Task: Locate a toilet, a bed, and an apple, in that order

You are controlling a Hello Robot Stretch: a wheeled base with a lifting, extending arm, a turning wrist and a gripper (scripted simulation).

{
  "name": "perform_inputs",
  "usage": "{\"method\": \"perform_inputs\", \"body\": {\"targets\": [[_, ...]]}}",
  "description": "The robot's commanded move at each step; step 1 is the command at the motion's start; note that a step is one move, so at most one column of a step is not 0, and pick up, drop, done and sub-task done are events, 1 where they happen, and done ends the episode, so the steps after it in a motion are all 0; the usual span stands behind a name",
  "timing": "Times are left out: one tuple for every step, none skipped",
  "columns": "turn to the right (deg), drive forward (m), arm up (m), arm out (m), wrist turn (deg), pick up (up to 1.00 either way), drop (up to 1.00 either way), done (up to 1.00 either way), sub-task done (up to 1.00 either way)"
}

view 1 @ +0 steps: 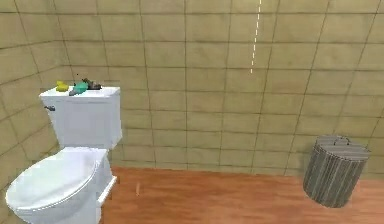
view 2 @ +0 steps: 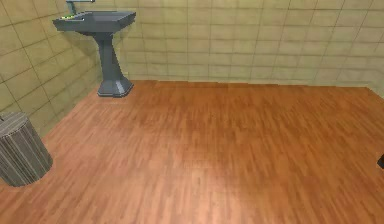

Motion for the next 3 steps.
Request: {"method": "perform_inputs", "body": {"targets": [[-6.0,0.00,0.00,0.00,0.0,0.00,0.00,0.00,0.00],[0.0,0.45,0.00,0.00,0.0,0.00,0.00,0.00,0.00],[-45.0,0.00,0.00,0.00,0.0,0.00,0.00,0.00,0.00]]}}
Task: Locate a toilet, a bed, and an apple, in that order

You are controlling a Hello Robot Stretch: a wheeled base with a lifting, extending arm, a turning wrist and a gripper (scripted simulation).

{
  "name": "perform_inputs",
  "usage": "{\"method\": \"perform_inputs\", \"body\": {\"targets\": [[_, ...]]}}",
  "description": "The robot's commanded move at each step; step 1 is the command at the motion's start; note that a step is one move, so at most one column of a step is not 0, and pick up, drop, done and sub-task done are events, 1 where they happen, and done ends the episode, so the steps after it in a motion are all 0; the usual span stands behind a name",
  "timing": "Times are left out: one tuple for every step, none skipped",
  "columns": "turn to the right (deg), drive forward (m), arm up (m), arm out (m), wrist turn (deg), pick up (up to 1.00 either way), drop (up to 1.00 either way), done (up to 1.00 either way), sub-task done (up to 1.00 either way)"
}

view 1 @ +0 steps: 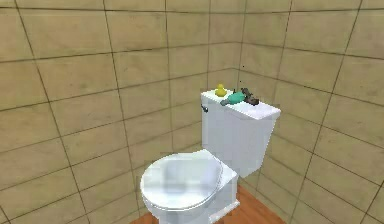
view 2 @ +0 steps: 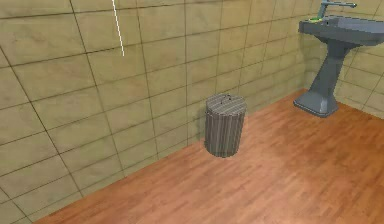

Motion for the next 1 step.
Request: {"method": "perform_inputs", "body": {"targets": [[0.0,0.00,0.00,0.00,0.0,0.00,0.00,0.00,1.00]]}}
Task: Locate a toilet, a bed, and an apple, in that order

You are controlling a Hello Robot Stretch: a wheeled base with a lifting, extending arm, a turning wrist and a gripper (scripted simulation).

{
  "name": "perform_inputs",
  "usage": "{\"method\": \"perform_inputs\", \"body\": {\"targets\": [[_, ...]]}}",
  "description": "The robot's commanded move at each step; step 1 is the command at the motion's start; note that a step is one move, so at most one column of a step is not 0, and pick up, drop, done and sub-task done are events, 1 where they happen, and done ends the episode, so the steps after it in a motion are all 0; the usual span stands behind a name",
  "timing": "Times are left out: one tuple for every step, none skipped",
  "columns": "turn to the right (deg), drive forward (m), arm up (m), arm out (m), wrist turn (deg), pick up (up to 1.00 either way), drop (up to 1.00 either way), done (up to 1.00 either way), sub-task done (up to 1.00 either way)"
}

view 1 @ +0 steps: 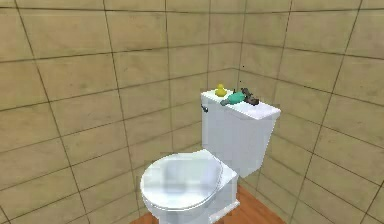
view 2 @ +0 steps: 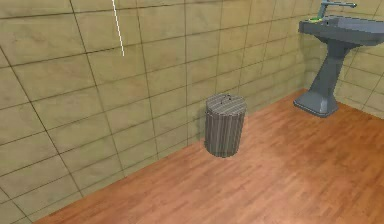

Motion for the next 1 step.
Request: {"method": "perform_inputs", "body": {"targets": [[-45.0,0.00,0.00,0.00,0.0,0.00,0.00,0.00,0.00]]}}
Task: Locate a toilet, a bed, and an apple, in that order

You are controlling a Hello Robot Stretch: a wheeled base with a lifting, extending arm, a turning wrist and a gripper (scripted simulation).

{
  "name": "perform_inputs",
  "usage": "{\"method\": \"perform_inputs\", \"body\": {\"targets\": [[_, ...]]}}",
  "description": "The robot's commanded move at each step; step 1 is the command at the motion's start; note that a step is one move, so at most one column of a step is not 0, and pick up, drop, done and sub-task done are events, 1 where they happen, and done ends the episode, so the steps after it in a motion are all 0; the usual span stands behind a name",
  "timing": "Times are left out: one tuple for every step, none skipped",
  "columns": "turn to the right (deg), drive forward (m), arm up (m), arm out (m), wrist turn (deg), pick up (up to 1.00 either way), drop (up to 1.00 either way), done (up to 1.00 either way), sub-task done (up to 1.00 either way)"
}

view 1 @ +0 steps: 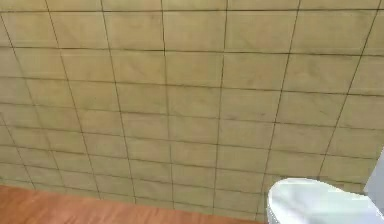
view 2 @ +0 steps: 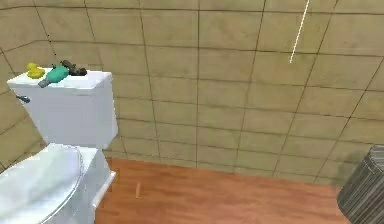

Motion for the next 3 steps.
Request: {"method": "perform_inputs", "body": {"targets": [[-45.0,0.00,0.00,0.00,0.0,0.00,0.00,0.00,0.00],[-42.0,0.00,0.00,0.00,0.0,0.00,0.00,0.00,0.00],[0.0,1.00,0.00,0.00,0.0,0.00,0.00,0.00,0.00]]}}
